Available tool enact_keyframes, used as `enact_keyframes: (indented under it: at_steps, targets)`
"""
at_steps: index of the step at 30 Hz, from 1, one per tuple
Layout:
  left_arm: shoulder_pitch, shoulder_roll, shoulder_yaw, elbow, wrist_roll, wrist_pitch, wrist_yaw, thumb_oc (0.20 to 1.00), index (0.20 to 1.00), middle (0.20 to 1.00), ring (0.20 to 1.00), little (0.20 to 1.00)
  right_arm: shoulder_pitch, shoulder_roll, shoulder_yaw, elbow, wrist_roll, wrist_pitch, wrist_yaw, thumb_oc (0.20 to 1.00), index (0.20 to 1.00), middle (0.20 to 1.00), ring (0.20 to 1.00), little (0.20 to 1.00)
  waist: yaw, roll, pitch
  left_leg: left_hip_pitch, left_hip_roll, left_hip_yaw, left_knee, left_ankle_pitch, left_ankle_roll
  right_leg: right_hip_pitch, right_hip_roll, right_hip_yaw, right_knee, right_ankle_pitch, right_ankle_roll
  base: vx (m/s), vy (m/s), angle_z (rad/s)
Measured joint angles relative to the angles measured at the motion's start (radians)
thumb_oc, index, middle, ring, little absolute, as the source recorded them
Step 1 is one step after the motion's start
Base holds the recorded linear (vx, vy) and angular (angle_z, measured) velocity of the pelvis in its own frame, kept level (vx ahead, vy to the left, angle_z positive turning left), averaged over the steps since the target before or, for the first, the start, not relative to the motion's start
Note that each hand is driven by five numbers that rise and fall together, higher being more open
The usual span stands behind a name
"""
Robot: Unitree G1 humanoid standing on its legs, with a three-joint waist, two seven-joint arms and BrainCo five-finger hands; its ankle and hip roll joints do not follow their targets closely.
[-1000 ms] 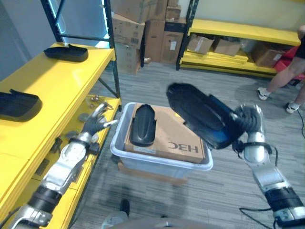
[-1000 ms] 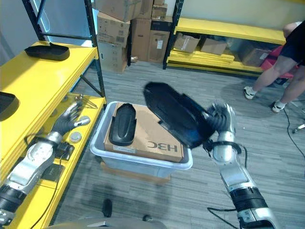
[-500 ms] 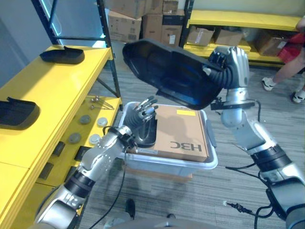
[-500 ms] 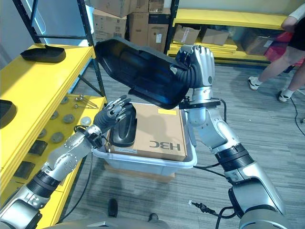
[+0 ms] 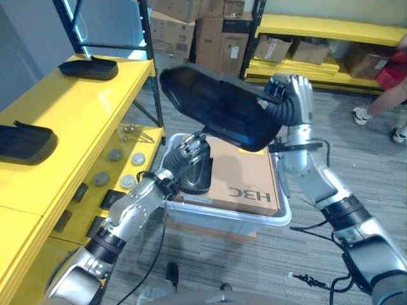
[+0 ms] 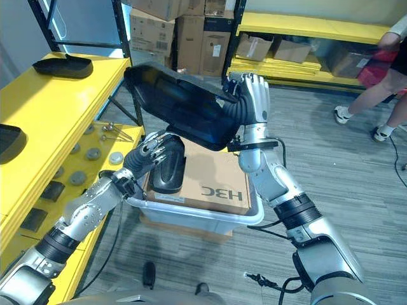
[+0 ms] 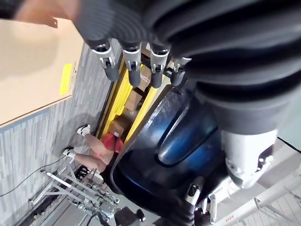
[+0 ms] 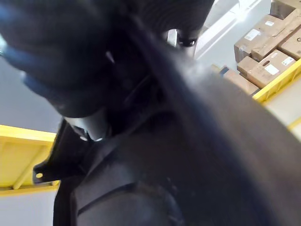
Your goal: Move parts from the plastic box to the shelf.
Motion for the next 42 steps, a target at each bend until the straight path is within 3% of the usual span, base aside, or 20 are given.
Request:
enact_keyframes:
  at_steps: [14,21,23,24,25,26,32,42]
  targets:
    - [0.000,-0.038,0.025,0.017,0.047,-0.025,0.120,1.000,1.000,1.000,1.000,1.000,0.001,0.071,0.041,-0.017,-0.033,-0.078,0.006,0.200,0.200,0.200,0.200,0.200,0.001,0.000,0.000,0.006,0.000,0.001,0.005,0.002,0.001,0.004,0.001,0.000,0.000,-0.003,0.002,0.00,0.000,0.00]
    - [0.000,-0.077,0.033,0.077,0.057,-0.101,0.189,1.000,1.000,1.000,1.000,1.000,0.018,0.137,0.078,-0.055,0.008,-0.127,0.045,0.200,0.200,0.200,0.200,0.200,-0.001,0.000,0.001,0.007,0.001,0.002,0.005,0.002,0.001,0.005,0.000,0.000,0.000,-0.004,0.001,0.00,0.000,0.00]
    - [0.000,-0.090,0.038,0.077,0.047,-0.145,0.197,0.884,0.884,0.884,0.884,0.884,0.028,0.154,0.075,-0.051,0.038,-0.127,0.046,0.200,0.200,0.200,0.200,0.200,-0.001,-0.002,0.002,0.007,0.001,0.002,0.005,0.002,0.001,0.005,0.000,0.000,0.000,-0.004,0.001,0.00,0.000,0.00]
    - [0.000,-0.096,0.044,0.077,0.039,-0.179,0.200,0.595,0.595,0.595,0.595,0.595,0.039,0.172,0.075,-0.050,0.063,-0.127,0.046,0.200,0.200,0.200,0.200,0.200,-0.002,-0.003,0.003,0.007,0.001,0.002,0.005,0.002,0.001,0.004,0.000,0.000,0.000,-0.004,0.001,0.00,0.000,0.00]
    - [0.000,-0.102,0.046,0.077,0.034,-0.204,0.203,0.373,0.373,0.373,0.373,0.373,0.052,0.186,0.075,-0.050,0.085,-0.127,0.044,0.200,0.200,0.200,0.200,0.200,-0.003,-0.003,0.003,0.007,0.001,0.002,0.005,0.002,0.001,0.004,0.000,0.000,0.000,-0.004,0.001,0.00,0.000,0.00]
    - [0.000,-0.110,0.047,0.077,0.019,-0.226,0.205,0.200,0.200,0.200,0.200,0.200,0.067,0.201,0.070,-0.049,0.105,-0.127,0.043,0.200,0.200,0.200,0.200,0.200,-0.003,-0.003,0.003,0.007,0.001,0.002,0.005,0.002,0.001,0.004,0.000,0.000,0.000,-0.004,0.001,0.00,0.000,0.00]
    - [0.001,-0.138,0.042,0.076,-0.022,-0.387,0.221,0.200,0.200,0.200,0.200,0.200,0.107,0.284,0.067,-0.052,0.170,-0.132,0.034,0.200,0.200,0.200,0.200,0.200,-0.013,-0.007,0.006,0.007,0.001,0.003,0.005,0.001,0.000,0.003,0.001,0.003,0.000,-0.004,0.001,0.00,0.000,0.00]
    - [0.002,-0.113,0.040,0.074,0.024,-0.422,0.197,0.200,0.200,0.200,0.200,0.200,0.115,0.304,0.072,-0.053,0.212,-0.164,0.041,0.200,0.200,0.200,0.200,0.200,-0.009,-0.013,0.010,0.008,0.001,0.006,0.005,0.000,-0.001,0.003,-0.001,0.005,0.000,-0.004,0.001,0.00,0.001,0.00]
